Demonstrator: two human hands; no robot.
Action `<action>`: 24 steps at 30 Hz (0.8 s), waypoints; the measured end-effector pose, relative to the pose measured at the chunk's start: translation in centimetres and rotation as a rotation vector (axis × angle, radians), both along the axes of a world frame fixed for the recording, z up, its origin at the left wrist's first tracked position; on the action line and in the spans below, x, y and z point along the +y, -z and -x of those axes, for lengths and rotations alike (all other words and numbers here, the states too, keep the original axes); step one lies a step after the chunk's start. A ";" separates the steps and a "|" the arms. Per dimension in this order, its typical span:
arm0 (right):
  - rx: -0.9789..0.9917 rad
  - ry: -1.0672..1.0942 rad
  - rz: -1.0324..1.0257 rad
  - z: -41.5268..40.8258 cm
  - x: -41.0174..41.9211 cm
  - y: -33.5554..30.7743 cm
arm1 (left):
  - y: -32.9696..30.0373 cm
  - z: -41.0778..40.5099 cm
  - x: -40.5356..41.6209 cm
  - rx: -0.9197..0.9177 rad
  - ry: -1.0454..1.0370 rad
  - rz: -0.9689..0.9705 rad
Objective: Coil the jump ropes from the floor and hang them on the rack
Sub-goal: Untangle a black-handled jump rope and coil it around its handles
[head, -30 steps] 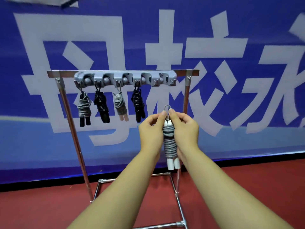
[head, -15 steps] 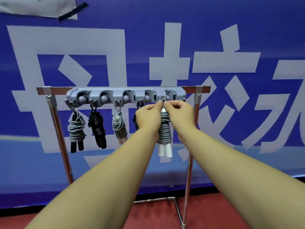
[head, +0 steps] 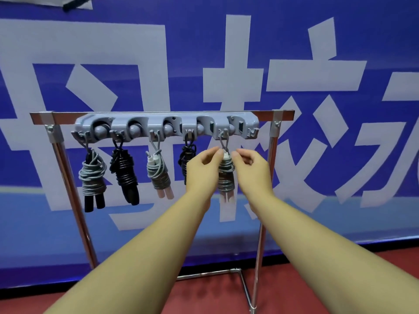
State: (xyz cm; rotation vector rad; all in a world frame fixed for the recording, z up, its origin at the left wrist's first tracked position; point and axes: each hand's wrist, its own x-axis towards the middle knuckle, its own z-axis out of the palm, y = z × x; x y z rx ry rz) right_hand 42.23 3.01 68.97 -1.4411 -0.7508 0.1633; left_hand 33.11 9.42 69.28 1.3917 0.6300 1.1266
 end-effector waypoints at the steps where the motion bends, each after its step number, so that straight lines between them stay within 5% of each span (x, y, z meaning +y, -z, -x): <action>1: -0.007 0.019 0.032 0.1 -0.4 1.2 | 0.9 0.4 -0.4 0.005 -0.003 -0.059; 7: -0.170 -0.034 0.411 1.7 -3.0 15.2 | 11.4 4.1 -2.9 0.196 -0.004 -0.408; 17: -0.072 -0.310 1.051 7.7 -11.4 46.1 | 46.5 13.2 -6.8 0.752 0.089 0.246; 24: 0.096 -0.468 1.400 10.6 -16.2 61.1 | 64.0 20.6 -11.2 1.043 -0.029 0.604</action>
